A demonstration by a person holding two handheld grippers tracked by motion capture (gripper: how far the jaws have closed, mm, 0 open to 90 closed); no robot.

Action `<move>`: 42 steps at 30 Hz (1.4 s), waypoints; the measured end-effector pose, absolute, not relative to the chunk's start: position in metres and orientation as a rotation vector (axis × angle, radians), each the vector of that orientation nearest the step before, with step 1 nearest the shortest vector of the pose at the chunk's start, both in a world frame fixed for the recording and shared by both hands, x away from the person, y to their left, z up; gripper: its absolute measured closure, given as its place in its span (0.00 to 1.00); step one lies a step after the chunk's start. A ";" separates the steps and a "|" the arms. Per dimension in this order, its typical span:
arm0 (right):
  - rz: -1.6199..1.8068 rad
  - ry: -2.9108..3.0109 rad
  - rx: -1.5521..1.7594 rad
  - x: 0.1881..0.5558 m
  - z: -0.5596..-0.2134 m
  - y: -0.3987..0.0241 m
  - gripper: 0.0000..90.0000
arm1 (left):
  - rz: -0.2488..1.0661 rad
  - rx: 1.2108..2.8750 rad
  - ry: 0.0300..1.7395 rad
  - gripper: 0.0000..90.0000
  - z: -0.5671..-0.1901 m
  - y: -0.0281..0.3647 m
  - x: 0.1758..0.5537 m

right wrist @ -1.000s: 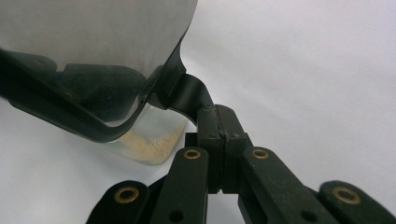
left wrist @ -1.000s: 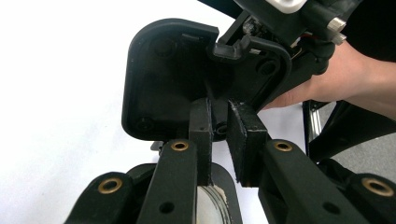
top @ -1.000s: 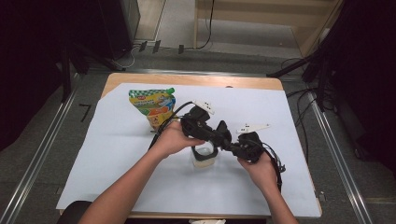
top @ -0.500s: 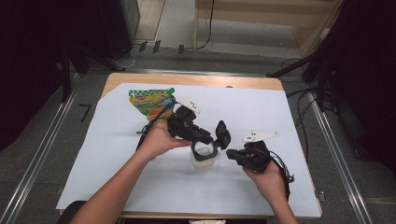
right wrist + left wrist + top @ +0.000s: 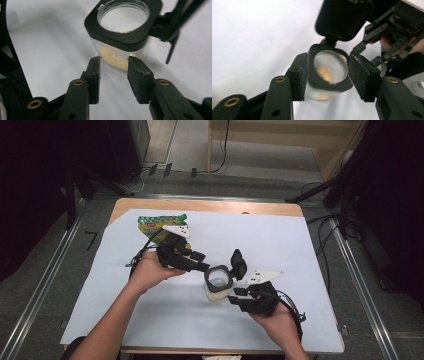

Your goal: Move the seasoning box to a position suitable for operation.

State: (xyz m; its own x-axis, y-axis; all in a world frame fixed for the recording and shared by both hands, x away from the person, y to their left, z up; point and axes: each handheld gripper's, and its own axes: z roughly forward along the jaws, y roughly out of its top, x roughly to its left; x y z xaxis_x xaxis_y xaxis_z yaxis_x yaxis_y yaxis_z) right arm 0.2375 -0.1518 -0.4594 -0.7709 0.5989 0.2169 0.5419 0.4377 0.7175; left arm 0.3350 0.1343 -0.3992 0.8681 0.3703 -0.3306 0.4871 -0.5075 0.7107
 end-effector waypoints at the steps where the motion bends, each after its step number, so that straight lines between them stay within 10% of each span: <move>1: 1.257 2.607 1.027 0.237 -0.459 -0.150 0.68 | -0.163 2.154 0.629 0.54 -0.399 0.139 0.336; 42: 1.323 2.725 0.855 0.232 -0.461 -0.109 0.63 | -0.048 2.082 0.873 0.48 -0.397 0.258 0.335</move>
State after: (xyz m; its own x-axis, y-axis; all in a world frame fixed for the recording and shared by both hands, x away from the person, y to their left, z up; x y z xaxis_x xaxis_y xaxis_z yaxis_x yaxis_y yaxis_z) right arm 0.2321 -0.1095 -0.4609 -0.8526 0.4677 0.2332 0.4725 0.4993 0.7262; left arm 0.3352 0.2577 -0.3969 0.7550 0.5662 -0.3308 0.5990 -0.3903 0.6992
